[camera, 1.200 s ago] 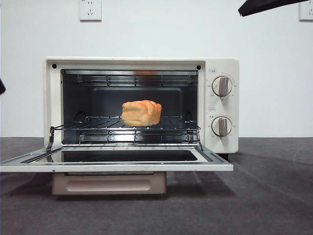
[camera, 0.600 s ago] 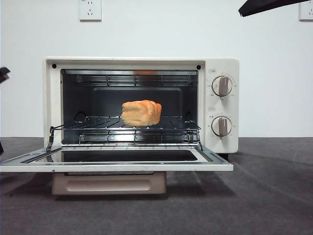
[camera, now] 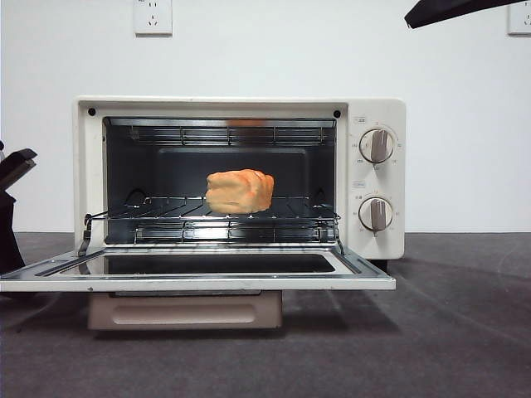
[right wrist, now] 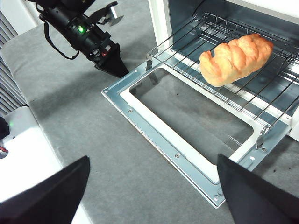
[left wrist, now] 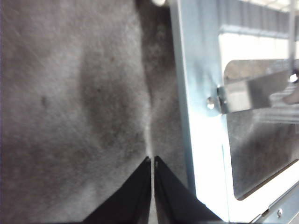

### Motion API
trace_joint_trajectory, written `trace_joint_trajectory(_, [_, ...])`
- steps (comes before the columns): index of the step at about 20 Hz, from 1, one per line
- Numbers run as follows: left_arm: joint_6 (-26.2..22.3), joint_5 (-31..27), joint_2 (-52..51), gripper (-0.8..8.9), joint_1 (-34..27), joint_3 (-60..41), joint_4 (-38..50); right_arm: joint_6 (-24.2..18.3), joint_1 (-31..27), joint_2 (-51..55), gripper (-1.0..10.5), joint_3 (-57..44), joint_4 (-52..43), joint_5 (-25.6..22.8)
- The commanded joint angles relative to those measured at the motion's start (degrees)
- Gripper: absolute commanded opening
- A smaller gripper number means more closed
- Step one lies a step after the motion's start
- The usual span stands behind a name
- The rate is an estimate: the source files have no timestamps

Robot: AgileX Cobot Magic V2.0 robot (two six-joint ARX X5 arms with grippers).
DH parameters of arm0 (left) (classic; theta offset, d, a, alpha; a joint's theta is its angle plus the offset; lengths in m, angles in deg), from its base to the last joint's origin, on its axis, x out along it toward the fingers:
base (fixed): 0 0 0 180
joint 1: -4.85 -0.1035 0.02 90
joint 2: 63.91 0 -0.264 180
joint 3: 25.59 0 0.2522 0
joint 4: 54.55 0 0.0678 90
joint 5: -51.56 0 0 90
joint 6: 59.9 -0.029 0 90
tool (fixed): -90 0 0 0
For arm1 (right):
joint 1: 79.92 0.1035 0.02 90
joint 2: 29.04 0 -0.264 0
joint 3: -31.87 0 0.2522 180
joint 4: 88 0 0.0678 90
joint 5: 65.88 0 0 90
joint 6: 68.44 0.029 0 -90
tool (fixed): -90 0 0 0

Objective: The left arm flap open the oven, the right arm pick bread and place it into oven, the left arm flap close the oven

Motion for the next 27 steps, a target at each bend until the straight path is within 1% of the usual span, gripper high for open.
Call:
trace_joint_trajectory(1, [-0.02, 1.33, 1.99, 0.13, 0.20, 0.17, 0.28, 0.59, 0.55, -0.28, 4.3, 0.35, -0.59, -0.07])
trace_joint_trajectory(10, [0.24, 11.13, 2.64, 0.13, 0.17, 0.17, 0.85, 0.57, 0.55, -0.28, 4.3, 0.35, -0.57, -0.26])
trace_joint_trajectory(14, [3.17, 15.91, 2.64, 0.13, 0.02, 0.17, 4.61, 0.59, 0.55, -0.28, 4.3, 0.35, -0.55, -0.24])
trace_joint_trajectory(22, [7.65, 19.43, 2.60, 0.13, -1.14, 0.20, 11.85, 1.44, 0.55, -0.28, 4.3, 0.35, -0.52, -0.24])
trace_joint_trajectory(27, [10.21, 19.93, 2.51, 0.13, -2.95, 0.20, 15.80, 1.66, 0.55, -0.28, 4.3, 0.35, -0.52, -0.24])
